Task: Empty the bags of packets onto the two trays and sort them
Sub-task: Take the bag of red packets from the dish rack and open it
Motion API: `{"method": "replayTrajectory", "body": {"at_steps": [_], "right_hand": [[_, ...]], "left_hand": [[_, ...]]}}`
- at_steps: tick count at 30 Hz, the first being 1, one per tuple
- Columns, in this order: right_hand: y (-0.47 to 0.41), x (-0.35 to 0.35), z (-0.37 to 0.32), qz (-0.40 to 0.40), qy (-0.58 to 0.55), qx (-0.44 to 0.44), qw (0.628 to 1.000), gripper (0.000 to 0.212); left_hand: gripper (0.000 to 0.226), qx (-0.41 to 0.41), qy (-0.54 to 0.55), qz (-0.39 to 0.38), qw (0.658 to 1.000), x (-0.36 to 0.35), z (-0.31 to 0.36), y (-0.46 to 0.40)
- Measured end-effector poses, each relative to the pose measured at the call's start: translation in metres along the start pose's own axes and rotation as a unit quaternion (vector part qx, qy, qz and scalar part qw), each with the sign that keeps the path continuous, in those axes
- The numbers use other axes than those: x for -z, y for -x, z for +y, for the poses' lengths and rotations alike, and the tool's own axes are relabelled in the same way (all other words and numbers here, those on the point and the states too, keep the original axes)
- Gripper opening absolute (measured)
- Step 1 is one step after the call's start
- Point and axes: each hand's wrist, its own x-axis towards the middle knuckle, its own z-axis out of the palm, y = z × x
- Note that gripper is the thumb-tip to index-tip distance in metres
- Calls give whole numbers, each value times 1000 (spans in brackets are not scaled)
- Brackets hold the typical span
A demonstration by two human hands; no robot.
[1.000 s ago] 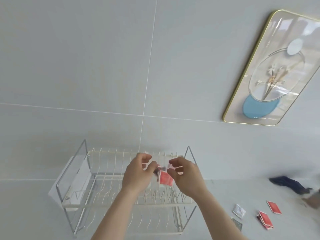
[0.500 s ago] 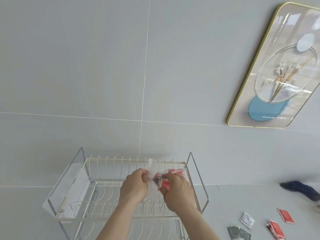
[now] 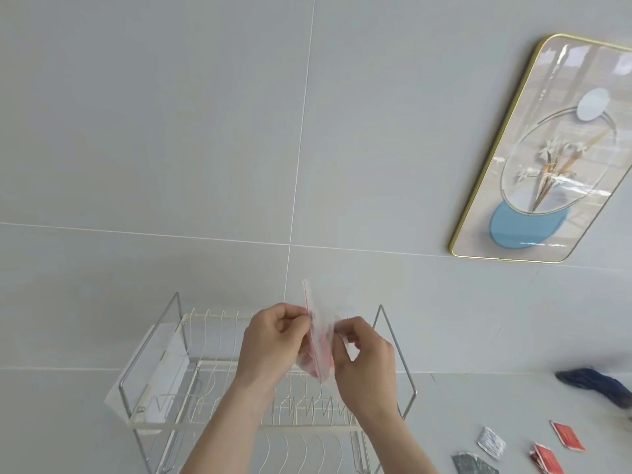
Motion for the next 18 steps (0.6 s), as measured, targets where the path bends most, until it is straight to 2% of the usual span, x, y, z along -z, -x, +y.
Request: {"method": "replayTrajectory", "body": {"at_steps": [4,6,8,10,13,15,18], "right_hand": [[23,28,-33,-52,-104,-63,991,17],[34,41,-42,-57,-159,-106,980,31],[43,57,-50,-26,-184,-114,976,40],[53,74,-57,-17,-194,-108,975,33],[73,88,-64,-92,-200,-110,969,15],[89,86,-64,-140,-213,-125,959,16],[111,74,-52,-144,-256,-195,936,16]], "left_hand": [[16,-27,50,-50,997,13,29,31],[16,-39,60,-87,994,18,37,49],[18,-46,64,-112,991,22,39,63],[18,-40,68,-128,989,23,37,77],[16,-32,65,-144,987,20,27,97],[15,-23,61,-144,987,19,15,108],[15,4,44,-141,989,21,-10,125]]}}
